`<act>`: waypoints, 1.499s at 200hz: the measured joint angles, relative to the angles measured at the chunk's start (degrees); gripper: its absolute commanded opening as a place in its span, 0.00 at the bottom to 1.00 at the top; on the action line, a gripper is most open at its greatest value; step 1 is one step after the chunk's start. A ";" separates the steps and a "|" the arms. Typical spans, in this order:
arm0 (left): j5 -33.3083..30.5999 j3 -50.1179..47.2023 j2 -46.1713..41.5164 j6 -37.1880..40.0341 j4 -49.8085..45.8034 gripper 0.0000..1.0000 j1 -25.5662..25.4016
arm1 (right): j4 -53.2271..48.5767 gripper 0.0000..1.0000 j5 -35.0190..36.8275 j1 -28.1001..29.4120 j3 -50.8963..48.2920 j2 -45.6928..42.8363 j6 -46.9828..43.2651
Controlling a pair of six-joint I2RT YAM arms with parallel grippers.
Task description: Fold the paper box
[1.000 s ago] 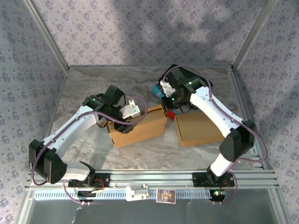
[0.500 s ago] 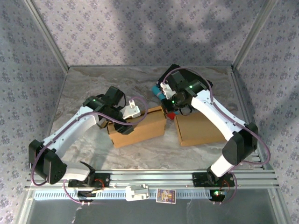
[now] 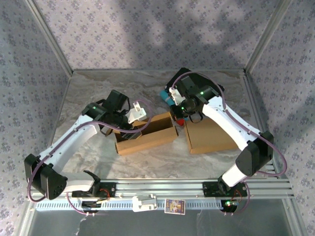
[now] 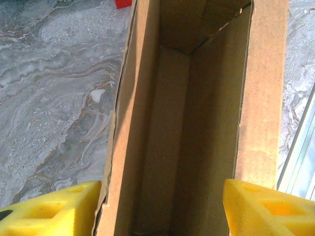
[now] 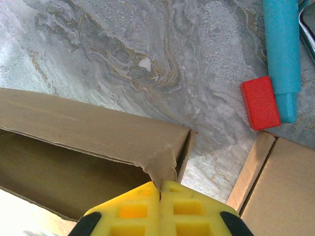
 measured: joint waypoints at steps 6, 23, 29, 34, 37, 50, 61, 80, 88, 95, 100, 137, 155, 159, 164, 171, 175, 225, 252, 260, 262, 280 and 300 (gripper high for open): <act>0.28 0.17 0.44 -0.39 -0.04 0.62 -0.13 | 0.00 0.00 0.00 0.02 0.00 0.00 0.02; 0.83 0.44 1.09 -1.03 0.28 0.63 -1.16 | 0.24 0.00 0.04 0.24 -0.42 -0.11 0.07; 0.83 0.44 1.07 -1.42 0.33 0.64 -1.70 | 0.48 0.00 0.04 0.33 -0.70 -0.20 0.07; 0.96 0.44 0.94 -1.66 0.37 0.65 -2.03 | 0.72 0.00 0.11 0.37 -0.92 -0.33 0.20; 1.05 0.44 0.83 -1.73 0.42 0.66 -2.21 | 0.92 0.00 0.13 0.39 -1.07 -0.39 0.22; 1.64 0.44 0.37 -2.16 0.52 0.66 -2.71 | 1.27 0.00 0.15 0.39 -1.57 -0.87 0.31; 2.51 0.44 -0.07 -2.32 0.33 0.67 -2.71 | 1.29 0.00 0.20 0.44 -1.81 -1.11 0.44; 3.37 0.44 -0.22 -2.51 -0.22 0.68 -2.82 | 1.31 0.00 0.39 0.55 -1.99 -1.33 0.46; 3.61 0.44 -0.22 -2.71 -0.48 0.70 -3.15 | 1.31 0.00 0.39 0.55 -2.08 -1.44 0.44; 3.74 0.44 -0.22 -2.91 -0.66 0.86 -3.61 | 1.29 0.00 0.39 0.55 -2.14 -1.51 0.44; 3.78 0.44 -0.22 -2.89 -0.76 0.96 -4.00 | 1.31 0.00 0.39 0.61 -2.19 -1.53 0.46; 3.74 0.42 -0.22 -3.56 -1.40 0.97 -6.88 | 1.44 0.00 0.90 1.03 -2.25 -1.53 0.68; 3.06 0.42 -0.22 -3.74 -1.42 0.95 -8.00 | 1.49 0.00 1.05 1.07 -2.23 -1.53 0.68; 2.78 0.42 -0.22 -3.82 -1.40 0.95 -8.33 | 1.51 0.00 1.05 1.07 -2.25 -1.53 0.68; 2.29 0.42 -0.22 -3.93 -1.38 0.94 -8.83 | 1.51 0.00 1.05 1.11 -2.23 -1.53 0.68; 1.40 0.39 -0.22 -4.00 -1.38 0.94 -9.66 | 1.51 0.00 1.07 1.14 -2.23 -1.53 0.70; 0.81 0.39 -0.22 -4.00 -1.38 0.94 -10.16 | 1.51 0.00 1.07 1.14 -2.25 -1.53 0.68; -7.56 -3.19 -0.22 -4.98 -0.59 0.98 -16.20 | 1.51 0.00 1.05 1.14 -2.25 -1.53 1.11; -9.01 -3.26 -0.22 -6.01 -0.33 0.97 -17.03 | 1.64 0.00 1.07 1.14 -2.47 -1.64 1.14; -9.35 -3.26 -0.22 -6.23 -0.31 0.96 -17.40 | 1.75 0.00 1.07 1.14 -2.60 -1.75 1.16; -9.42 -3.26 -0.22 -6.34 -0.31 0.96 -17.49 | 1.77 0.00 1.07 1.14 -2.62 -1.79 1.16; -9.92 -3.26 -0.15 -6.67 -0.28 0.93 -18.12 | 1.92 0.00 1.05 1.14 -3.04 -2.05 1.31; -10.78 -3.23 0.00 -7.06 -0.22 0.89 -18.43 | 1.99 0.00 1.05 1.14 -3.17 -2.19 1.31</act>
